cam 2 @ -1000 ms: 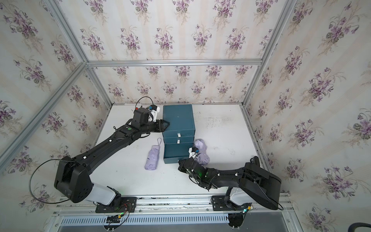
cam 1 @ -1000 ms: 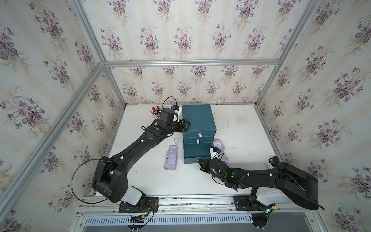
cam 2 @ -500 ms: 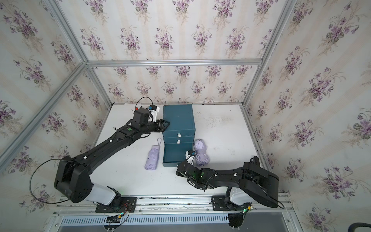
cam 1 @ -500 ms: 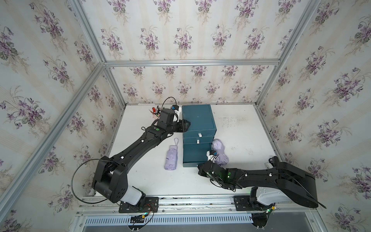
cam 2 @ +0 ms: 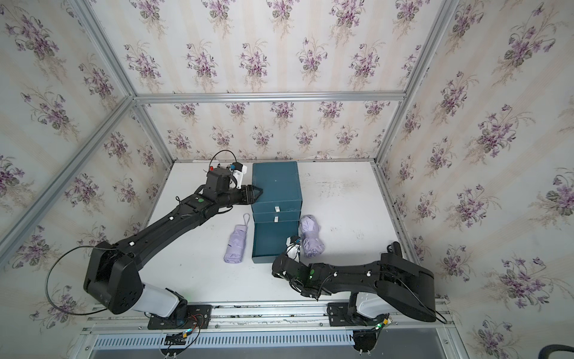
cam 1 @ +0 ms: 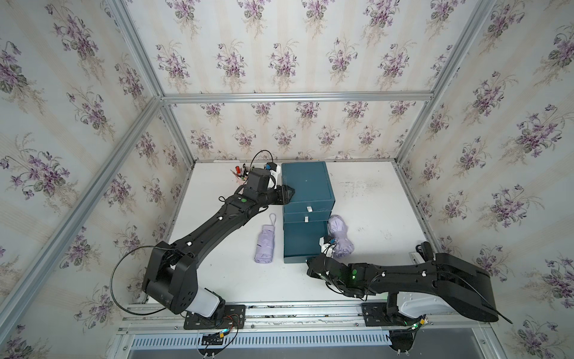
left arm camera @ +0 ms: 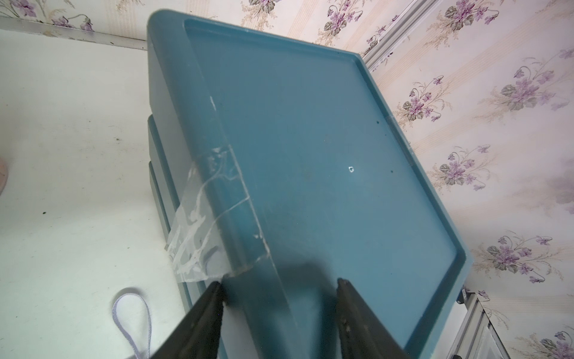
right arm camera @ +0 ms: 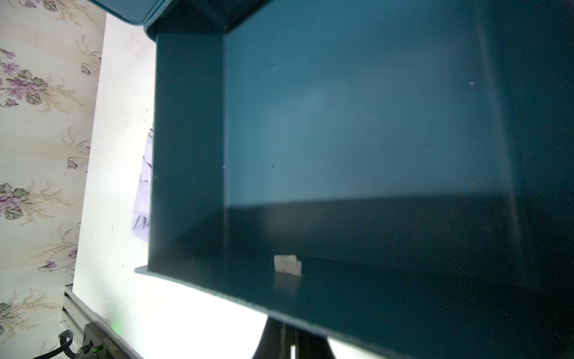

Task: Place the umbrella in the drawer by color
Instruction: Open the drawer in the storage box.

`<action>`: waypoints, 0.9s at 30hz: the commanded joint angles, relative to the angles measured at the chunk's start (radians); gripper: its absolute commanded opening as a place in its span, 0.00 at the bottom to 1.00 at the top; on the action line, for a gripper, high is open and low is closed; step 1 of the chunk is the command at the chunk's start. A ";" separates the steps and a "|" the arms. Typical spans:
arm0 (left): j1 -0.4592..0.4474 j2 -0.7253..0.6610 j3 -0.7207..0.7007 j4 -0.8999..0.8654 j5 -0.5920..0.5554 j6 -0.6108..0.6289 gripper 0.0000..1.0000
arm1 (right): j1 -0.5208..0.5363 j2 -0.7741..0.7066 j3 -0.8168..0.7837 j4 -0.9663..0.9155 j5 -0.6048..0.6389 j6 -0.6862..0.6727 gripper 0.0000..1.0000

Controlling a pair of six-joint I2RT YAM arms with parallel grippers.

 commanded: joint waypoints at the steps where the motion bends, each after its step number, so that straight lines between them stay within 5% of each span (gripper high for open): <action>1: -0.008 0.029 -0.027 -0.373 -0.009 0.043 0.56 | 0.008 0.002 0.010 -0.052 0.016 -0.001 0.00; 24: -0.007 0.028 -0.022 -0.383 -0.009 0.049 0.58 | 0.034 0.008 0.016 -0.080 0.020 0.003 0.00; 27: -0.008 0.020 -0.018 -0.391 -0.009 0.052 0.63 | 0.034 0.004 0.032 -0.115 0.036 -0.001 0.20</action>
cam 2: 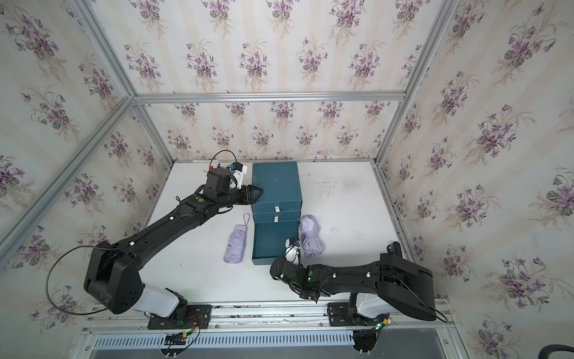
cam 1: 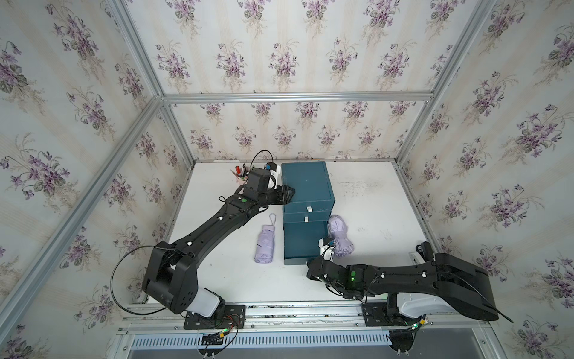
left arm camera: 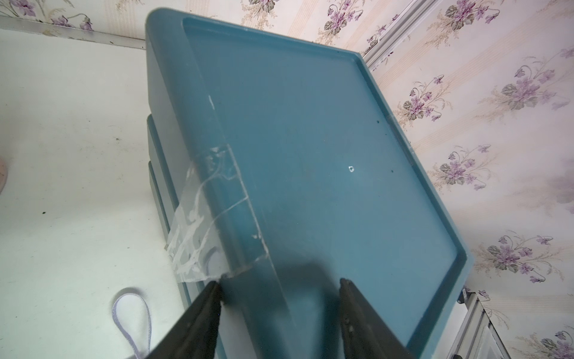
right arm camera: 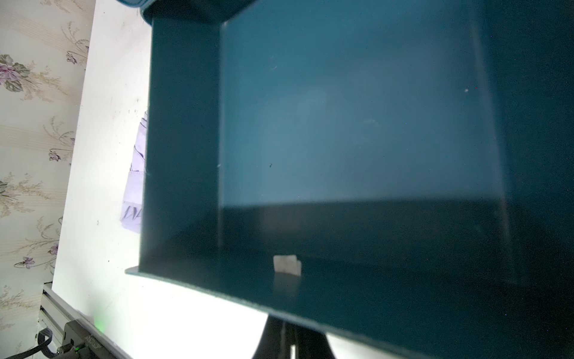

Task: Place the umbrella in the drawer by color
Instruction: Open the drawer in the storage box.

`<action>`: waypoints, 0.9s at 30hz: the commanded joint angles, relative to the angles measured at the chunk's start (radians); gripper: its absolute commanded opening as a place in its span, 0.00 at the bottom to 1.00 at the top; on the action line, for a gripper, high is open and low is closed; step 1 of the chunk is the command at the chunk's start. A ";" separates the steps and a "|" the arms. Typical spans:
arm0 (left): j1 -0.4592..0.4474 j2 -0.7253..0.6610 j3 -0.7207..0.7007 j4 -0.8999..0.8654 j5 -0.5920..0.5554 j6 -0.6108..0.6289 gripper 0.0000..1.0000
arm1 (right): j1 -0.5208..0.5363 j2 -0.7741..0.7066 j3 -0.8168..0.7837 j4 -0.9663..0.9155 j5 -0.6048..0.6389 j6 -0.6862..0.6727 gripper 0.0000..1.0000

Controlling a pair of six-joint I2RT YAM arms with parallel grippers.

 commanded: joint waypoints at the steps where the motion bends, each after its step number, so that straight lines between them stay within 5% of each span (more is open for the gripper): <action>1: -0.007 0.018 -0.014 -0.395 -0.009 0.052 0.65 | 0.001 -0.007 0.019 -0.073 0.017 -0.007 0.27; 4: -0.007 0.003 0.012 -0.427 -0.008 0.066 0.68 | 0.001 -0.038 0.043 -0.147 0.059 -0.013 0.50; 12: -0.007 -0.079 0.182 -0.514 -0.037 0.114 0.74 | -0.081 -0.185 0.256 -0.564 0.233 -0.135 0.61; 21: -0.007 -0.238 0.216 -0.453 -0.011 0.108 0.77 | -0.606 -0.251 0.315 -0.584 -0.196 -0.467 0.69; 27: -0.007 -0.313 0.112 -0.401 0.009 0.102 0.78 | -0.641 -0.211 0.231 -0.445 -0.406 -0.523 0.58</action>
